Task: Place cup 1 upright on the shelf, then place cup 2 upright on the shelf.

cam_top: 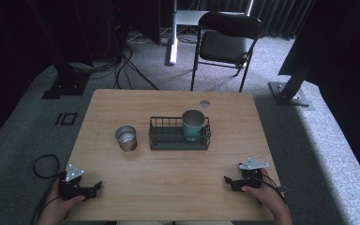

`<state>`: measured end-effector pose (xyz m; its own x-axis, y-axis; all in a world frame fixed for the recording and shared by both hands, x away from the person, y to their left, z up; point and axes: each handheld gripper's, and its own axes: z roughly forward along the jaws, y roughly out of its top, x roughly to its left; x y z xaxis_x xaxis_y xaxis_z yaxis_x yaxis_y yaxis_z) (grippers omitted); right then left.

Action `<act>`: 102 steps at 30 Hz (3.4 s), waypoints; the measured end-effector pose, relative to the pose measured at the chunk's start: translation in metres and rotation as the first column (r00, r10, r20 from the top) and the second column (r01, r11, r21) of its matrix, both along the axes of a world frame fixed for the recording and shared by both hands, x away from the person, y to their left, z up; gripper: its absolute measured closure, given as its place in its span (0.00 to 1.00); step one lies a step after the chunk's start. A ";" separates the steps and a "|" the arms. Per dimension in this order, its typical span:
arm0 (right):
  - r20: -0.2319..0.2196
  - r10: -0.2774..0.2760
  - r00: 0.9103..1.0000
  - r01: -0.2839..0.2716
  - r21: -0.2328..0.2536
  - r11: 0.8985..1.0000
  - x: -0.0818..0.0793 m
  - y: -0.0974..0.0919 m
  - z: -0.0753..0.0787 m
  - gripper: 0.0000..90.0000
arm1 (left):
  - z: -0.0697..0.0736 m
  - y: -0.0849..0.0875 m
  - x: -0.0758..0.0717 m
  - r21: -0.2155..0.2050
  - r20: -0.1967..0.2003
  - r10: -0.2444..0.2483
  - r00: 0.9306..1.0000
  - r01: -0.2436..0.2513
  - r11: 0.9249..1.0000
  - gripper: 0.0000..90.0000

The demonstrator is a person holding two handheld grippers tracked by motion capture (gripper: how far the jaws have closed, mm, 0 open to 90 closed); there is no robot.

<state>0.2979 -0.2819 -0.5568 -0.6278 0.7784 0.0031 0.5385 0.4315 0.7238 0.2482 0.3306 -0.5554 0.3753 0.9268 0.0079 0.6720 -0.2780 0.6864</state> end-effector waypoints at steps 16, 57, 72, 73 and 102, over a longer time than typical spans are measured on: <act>0.000 0.000 1.000 0.000 -0.001 1.000 0.000 0.000 0.000 0.12 | 0.002 -0.002 -0.003 0.008 -0.020 -0.052 0.998 0.052 0.999 0.02; 0.000 0.000 1.000 0.000 -0.001 1.000 0.000 0.000 0.000 0.12 | 0.025 -0.024 0.036 -0.150 0.093 -0.059 0.994 0.073 0.986 0.02; -0.001 -0.001 1.000 0.001 -0.001 1.000 0.000 0.000 0.000 0.12 | 0.031 -0.031 0.061 -0.214 0.122 0.009 0.993 0.018 0.977 0.02; -0.001 -0.001 1.000 0.001 0.000 1.000 0.000 0.000 0.000 0.12 | 0.031 -0.032 0.063 -0.214 0.124 0.010 0.992 0.017 0.977 0.02; -0.002 -0.001 1.000 0.001 -0.001 1.000 0.000 0.000 0.000 0.12 | 0.045 -0.063 0.098 -0.251 0.178 -0.015 0.984 0.060 0.966 0.02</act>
<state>0.2979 -0.2818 -0.5566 -0.6273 0.7788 0.0035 0.5401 0.4318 0.7223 0.3466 0.2680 -0.5105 0.4237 0.8919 -0.1582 0.5289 -0.1018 0.8425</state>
